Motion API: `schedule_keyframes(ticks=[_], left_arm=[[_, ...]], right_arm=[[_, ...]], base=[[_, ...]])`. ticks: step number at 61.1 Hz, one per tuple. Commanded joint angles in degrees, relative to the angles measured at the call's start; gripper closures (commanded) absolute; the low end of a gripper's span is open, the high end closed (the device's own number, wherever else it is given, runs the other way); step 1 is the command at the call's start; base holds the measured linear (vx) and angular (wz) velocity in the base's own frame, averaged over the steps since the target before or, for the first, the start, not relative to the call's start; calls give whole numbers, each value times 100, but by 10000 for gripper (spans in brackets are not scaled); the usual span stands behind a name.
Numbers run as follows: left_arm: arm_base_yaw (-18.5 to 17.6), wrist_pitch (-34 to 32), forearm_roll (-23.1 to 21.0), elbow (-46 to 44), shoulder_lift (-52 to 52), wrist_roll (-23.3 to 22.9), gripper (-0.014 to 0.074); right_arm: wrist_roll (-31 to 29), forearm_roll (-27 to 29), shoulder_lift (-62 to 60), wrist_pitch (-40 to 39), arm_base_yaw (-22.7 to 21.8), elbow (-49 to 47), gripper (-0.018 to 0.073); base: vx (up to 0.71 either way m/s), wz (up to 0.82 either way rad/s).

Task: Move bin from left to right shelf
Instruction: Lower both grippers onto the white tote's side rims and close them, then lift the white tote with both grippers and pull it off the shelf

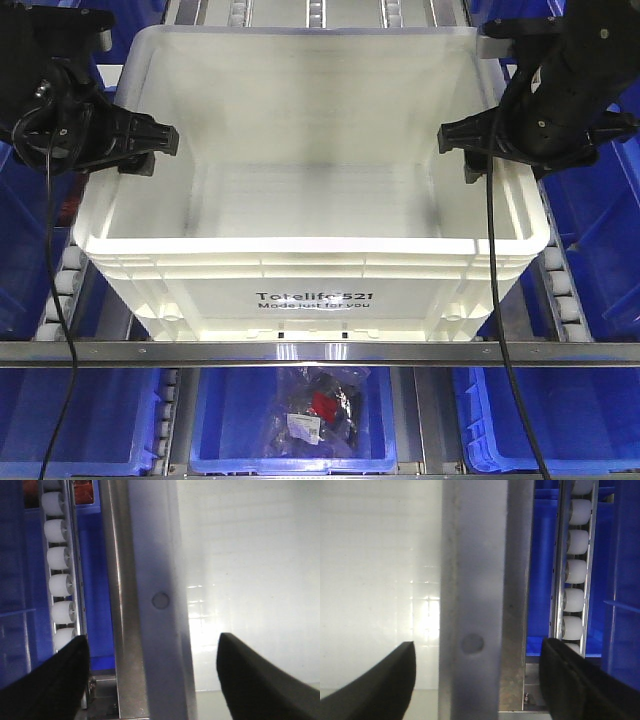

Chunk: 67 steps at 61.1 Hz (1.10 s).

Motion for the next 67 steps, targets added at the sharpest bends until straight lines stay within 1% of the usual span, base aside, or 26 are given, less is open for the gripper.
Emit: schedule_keyframes(ticks=[1, 11, 19, 30, 42, 52, 61, 67], left_arm=[[-44, -156, 35, -188, -195, -94, 165], [-44, -156, 26, -188, -195, -94, 274], [-44, -183, -64, -188, -195, -94, 366], [-44, -183, -64, -188, -195, -94, 445], [-44, -164, -64, -188, -195, -94, 475], [-44, -182, -78, -188, -195, -80, 473], [-44, -341, -66, -188, -195, -67, 473], [-44, -384, -66, -188, -214, -67, 488]], right_arm=[[35, -123, -208, -89, -27, -190, 128], [35, -123, -208, -1, -27, -190, 246], [35, -121, -208, 33, -27, -190, 350], [35, -97, -208, 28, -27, -184, 453], [35, -98, -208, 22, -27, -184, 521], [16, -96, -230, 4, -27, -184, 539], [4, -96, -352, -57, -27, -184, 547], [0, -102, -452, -84, -27, -184, 559]], base=[[0, 0], [0, 0], [0, 0], [0, 0], [0, 0], [0, 0], [0, 0], [0, 0]])
